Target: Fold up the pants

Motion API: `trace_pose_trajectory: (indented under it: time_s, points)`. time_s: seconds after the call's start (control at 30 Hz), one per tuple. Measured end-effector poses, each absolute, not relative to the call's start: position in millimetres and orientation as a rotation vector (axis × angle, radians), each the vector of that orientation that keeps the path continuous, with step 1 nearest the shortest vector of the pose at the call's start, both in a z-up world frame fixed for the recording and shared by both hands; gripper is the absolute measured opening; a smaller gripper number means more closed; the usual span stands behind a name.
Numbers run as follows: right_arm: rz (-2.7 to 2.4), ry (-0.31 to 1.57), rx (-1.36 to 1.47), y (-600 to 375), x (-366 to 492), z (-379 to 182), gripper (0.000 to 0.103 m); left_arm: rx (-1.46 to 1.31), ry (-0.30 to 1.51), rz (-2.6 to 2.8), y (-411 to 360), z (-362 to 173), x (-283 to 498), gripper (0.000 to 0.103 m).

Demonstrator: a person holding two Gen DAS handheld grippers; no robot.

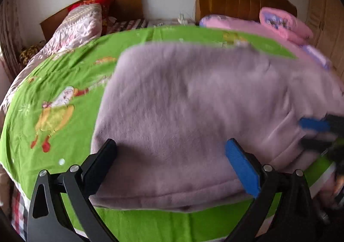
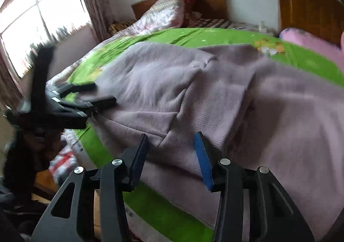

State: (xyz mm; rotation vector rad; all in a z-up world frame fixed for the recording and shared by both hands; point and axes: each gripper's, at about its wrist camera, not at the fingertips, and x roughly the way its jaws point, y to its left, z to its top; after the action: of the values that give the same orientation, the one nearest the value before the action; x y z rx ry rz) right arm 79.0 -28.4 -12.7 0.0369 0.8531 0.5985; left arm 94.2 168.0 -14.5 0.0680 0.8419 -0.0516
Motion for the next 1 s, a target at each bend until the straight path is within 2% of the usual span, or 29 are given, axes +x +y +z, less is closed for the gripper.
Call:
trace_pose_trajectory:
  time_s: [0.37, 0.43, 0.5, 0.6, 0.67, 0.87, 1.0]
  points:
    - [0.652, 0.889, 0.09, -39, 80, -12, 0.045, 0.041, 0.87, -0.06, 174, -7, 100, 0.101]
    - [0.647, 0.904, 0.06, -41, 81, -2, 0.051, -0.013, 0.879, -0.086, 177, 14, 104, 0.101]
    - [0.624, 0.847, 0.018, -40, 89, 18, 0.065, -0.055, 0.823, -0.124, 179, 44, 112, 0.101]
    - [0.597, 0.802, -0.039, -30, 107, 33, 0.067, -0.048, 0.784, -0.143, 174, 72, 144, 0.101]
    - [0.618, 0.81, -0.048, -18, 128, 32, 0.067, -0.019, 0.83, -0.168, 163, 67, 177, 0.101]
    - [0.566, 0.954, -0.002, -15, 171, -7, 0.069, 0.025, 1.006, -0.074, 171, -1, 240, 0.102]
    - [0.542, 0.911, 0.065, -34, 166, 9, 0.072, 0.002, 0.926, -0.011, 178, 11, 225, 0.101]
